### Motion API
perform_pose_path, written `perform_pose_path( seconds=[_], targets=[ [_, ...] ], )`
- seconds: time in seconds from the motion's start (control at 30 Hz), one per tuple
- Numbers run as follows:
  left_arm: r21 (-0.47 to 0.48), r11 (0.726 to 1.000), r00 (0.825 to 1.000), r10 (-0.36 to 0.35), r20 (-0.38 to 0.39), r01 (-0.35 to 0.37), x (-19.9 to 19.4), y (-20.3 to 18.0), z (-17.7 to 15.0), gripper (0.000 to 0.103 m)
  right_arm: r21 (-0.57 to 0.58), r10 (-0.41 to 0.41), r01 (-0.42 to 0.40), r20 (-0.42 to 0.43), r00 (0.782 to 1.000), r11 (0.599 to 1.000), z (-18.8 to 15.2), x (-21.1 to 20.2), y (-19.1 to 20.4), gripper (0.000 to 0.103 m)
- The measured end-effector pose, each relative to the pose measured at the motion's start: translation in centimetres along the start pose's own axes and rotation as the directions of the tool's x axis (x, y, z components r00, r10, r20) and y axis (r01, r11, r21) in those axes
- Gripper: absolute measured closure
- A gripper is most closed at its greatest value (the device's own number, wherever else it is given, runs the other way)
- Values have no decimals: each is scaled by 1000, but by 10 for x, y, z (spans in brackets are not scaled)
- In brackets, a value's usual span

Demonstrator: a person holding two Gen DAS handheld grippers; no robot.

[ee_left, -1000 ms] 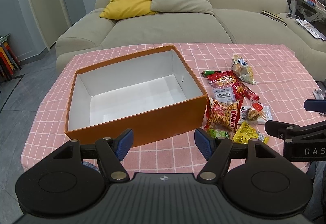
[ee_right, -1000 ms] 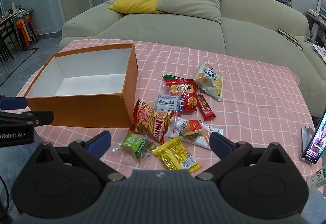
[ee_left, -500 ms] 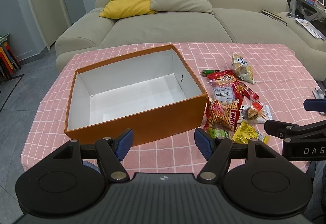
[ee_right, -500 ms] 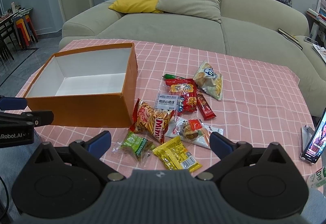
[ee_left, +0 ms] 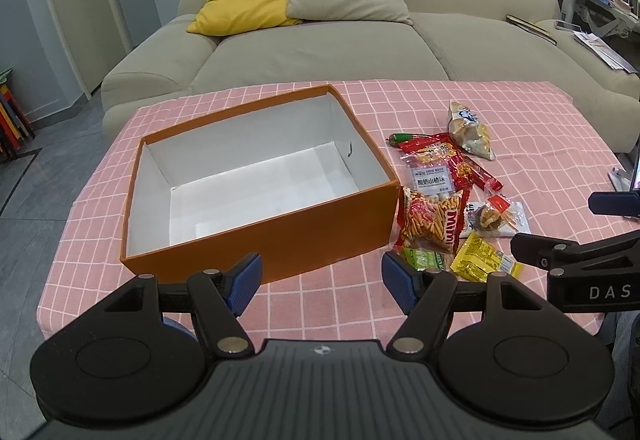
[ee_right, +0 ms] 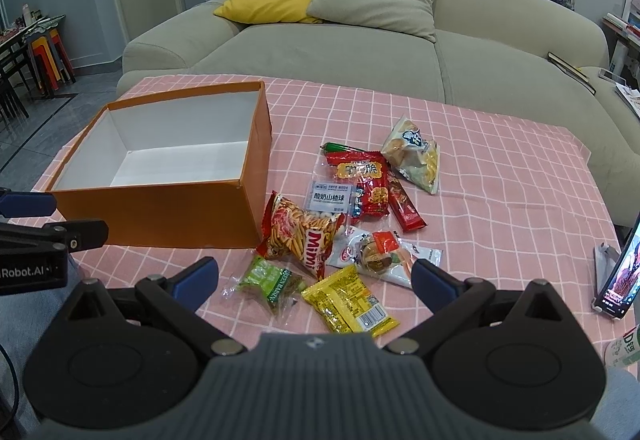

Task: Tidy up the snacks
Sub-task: 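Grasp the green packet with the left tool while the right tool grasps the yellow packet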

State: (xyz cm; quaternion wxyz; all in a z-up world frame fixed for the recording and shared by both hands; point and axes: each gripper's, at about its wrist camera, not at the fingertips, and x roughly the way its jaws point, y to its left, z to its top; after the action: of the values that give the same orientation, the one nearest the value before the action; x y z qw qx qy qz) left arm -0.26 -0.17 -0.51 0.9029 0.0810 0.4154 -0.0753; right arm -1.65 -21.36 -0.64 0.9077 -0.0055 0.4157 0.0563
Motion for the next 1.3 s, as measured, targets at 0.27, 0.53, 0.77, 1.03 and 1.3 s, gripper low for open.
perform_pose_path(
  seconds=[0.27,0.53,0.77,1.03,1.3],
  targets=[
    [5,999,999,-31,-24,31,8,-3,2,26,17,11,-11,-26,1000,1000,-5,12,-7,4],
    [2,992,988,-122,-89,123,30,-14,5,26,-19,8,-8,-36,999,1000,-23,41,-25,4],
    [-7,976,966,-218,-136,219,57,-32,7,25,-58,20,-23,-58,998,998,-39,65,-35,18],
    [-24,968,950,-250,-188,249,99,-50,3,26,-98,59,-69,-100,993,993,-48,94,-30,16],
    [-109,961,928,-275,-252,255,138,-51,1,26,-143,61,-83,-150,987,986,-48,129,-42,15]
  ],
)
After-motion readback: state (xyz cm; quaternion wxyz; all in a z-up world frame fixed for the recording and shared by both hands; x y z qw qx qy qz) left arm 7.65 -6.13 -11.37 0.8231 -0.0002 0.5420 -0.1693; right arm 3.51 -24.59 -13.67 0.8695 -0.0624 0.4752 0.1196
